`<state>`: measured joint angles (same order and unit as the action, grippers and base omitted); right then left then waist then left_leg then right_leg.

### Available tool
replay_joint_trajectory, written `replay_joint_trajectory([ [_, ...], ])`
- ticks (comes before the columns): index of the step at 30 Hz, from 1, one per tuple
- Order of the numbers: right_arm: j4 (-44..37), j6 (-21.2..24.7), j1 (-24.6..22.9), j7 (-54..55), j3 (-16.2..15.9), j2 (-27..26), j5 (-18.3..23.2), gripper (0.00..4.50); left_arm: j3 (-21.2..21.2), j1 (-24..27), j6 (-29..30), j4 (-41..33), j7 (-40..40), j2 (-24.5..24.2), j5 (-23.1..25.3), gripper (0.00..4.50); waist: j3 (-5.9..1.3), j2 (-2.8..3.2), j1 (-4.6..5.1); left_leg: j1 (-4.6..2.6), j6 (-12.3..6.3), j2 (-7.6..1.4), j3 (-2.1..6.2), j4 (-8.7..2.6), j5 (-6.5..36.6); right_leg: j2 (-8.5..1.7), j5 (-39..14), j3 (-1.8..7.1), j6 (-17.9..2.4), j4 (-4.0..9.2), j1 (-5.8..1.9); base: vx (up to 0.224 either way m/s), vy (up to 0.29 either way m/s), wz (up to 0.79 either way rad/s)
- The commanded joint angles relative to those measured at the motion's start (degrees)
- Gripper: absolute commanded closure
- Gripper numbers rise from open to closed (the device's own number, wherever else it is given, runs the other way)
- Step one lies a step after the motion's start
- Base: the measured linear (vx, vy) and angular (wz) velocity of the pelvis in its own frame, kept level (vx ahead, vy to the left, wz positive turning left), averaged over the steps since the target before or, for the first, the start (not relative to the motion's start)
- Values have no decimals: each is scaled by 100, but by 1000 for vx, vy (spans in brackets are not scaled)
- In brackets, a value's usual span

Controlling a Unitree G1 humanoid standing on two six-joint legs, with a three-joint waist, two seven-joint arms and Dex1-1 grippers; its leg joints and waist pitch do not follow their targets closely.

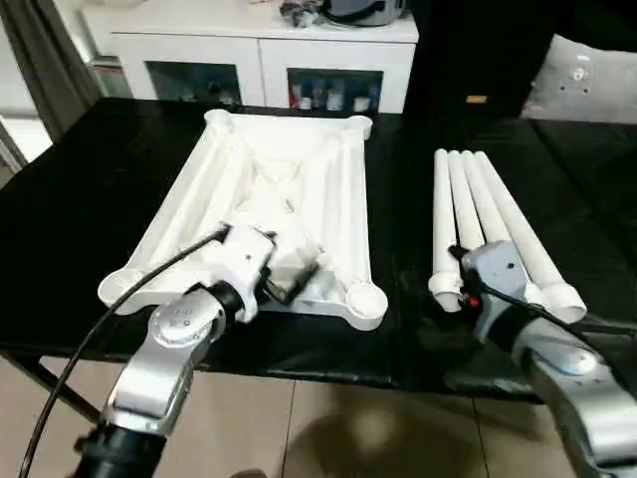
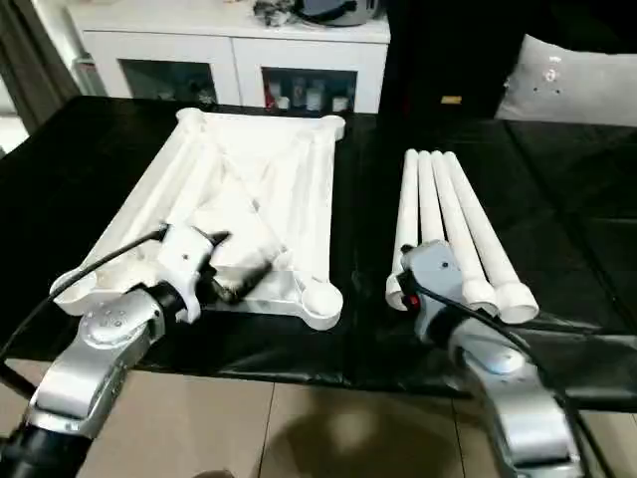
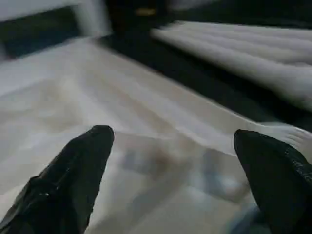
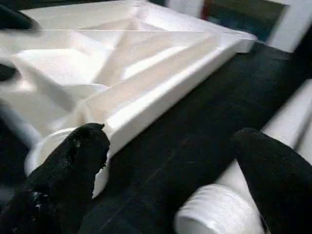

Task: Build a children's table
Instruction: Rotate table base

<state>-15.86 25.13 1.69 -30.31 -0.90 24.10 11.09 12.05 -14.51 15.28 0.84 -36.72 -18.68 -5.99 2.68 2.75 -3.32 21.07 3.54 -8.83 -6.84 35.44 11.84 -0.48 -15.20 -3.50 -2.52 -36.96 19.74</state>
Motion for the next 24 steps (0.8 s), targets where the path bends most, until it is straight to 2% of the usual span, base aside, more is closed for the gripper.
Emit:
replay_joint_trajectory([
  [1, -204, 146, -1, -426, 9, 213, 236, 0, 340, -234, 25, 267, -804, -301, 26, 39, -261, -41, -26, -22, -500, -444, 144, -444, 667, -800, 26, 437, -772, 530, -232, 0, 0, 0],
  [3, -227, 179, 20, -592, -57, 350, 282, 0, 534, -401, -10, 455, -1164, -466, 72, 44, -261, -33, -27, -23, -492, -455, 133, -446, 668, -806, -172, 439, -760, 538, -223, 0, 0, 0],
  [4, -235, 185, 28, -692, -104, 423, 300, 0, 628, -512, -54, 596, -1319, -525, 135, 57, -258, -73, -10, -13, -492, -465, 123, -452, 648, -810, -180, 436, -792, 539, -222, 0, 0, 0],
  [6, -247, 186, 31, -808, -156, 508, 319, 0, 733, -640, -116, 765, -1491, -586, 212, 71, -257, -59, -40, -21, -508, -451, 106, -432, 631, -830, -288, 445, -817, 557, -213, 0, 0, 0],
  [7, -260, 219, 24, -988, -212, 604, 368, 0, 853, -868, -238, 1086, -1709, -617, 340, 78, -254, -109, -37, -4, -524, -439, 92, -431, 581, -822, -301, 440, -812, 569, -225, 0, 0, 0],
  [9, -256, 268, 27, -1086, -249, 643, 425, 0, 910, -1066, -425, 1394, -1775, -589, 433, 87, -262, -79, -55, -14, -541, -444, 90, -424, 514, -825, -305, 432, -804, 565, -210, 0, 0, 0],
  [11, -269, 323, 24, -1124, -262, 661, 463, 0, 930, -1155, -500, 1539, -1794, -575, 444, 105, -277, -95, -49, -4, -560, -455, 92, -425, 462, -829, -150, 422, -834, 536, -223, 0, 0, 0],
  [13, -351, 516, -2, -1215, -315, 725, 559, 0, 951, -1355, -632, 1890, -1852, -529, 460, 127, -284, -57, -53, -2, -607, -455, 91, -417, 425, -835, -6, 410, -903, 528, -225, 0, 0, 0],
  [18, -413, 577, -69, -1245, -351, 792, 563, 0, 958, -1547, -724, 2232, -1951, -479, 463, 165, -291, -66, -46, 0, -621, -476, 71, -418, 439, -857, 208, 400, -975, 510, -225, 0, 0, 0],
  [19, -447, 574, -106, -1254, -359, 804, 554, 0, 959, -1631, -778, 2393, -2019, -450, 472, 173, -286, -44, -52, -5, -623, -473, 66, -417, 467, -859, 150, 403, -968, 522, -217, 0, 0, 0],
  [20, -478, 580, -135, -1267, -360, 813, 548, 0, 955, -1710, -852, 2556, -2092, -423, 481, 187, -294, 28, -57, -18, -595, -476, 69, -408, 508, -861, 124, 400, -980, 512, -210, 0, 0, 0],
  [21, -521, 578, -186, -1276, -356, 831, 541, 0, 947, -1827, -873, 2769, -2188, -384, 470, 201, -280, -28, -40, -5, -591, -468, 56, -418, 594, -860, 10, 408, -953, 555, -228, 0, 0, 0],
  [22, -549, 587, -219, -1272, -350, 848, 543, 0, 950, -1915, -888, 2923, -2257, -357, 457, 201, -290, -14, -52, -22, -563, -480, 65, -424, 624, -865, -12, 405, -974, 537, -223, 0, 0, 0],
  [23, -561, 592, -239, -1264, -349, 855, 543, 0, 958, -1949, -901, 2978, -2294, -346, 451, 208, -288, -26, -58, -29, -551, -480, 59, -424, 653, -869, -86, 407, -979, 547, -221, 0, 0, 0],
  [24, -578, 598, -263, -1255, -349, 866, 547, 0, 968, -1983, -937, 3041, -2322, -329, 457, 212, -282, -9, -55, -20, -544, -485, 59, -432, 655, -872, -100, 403, -1004, 552, -218, 0, 0, 0],
])
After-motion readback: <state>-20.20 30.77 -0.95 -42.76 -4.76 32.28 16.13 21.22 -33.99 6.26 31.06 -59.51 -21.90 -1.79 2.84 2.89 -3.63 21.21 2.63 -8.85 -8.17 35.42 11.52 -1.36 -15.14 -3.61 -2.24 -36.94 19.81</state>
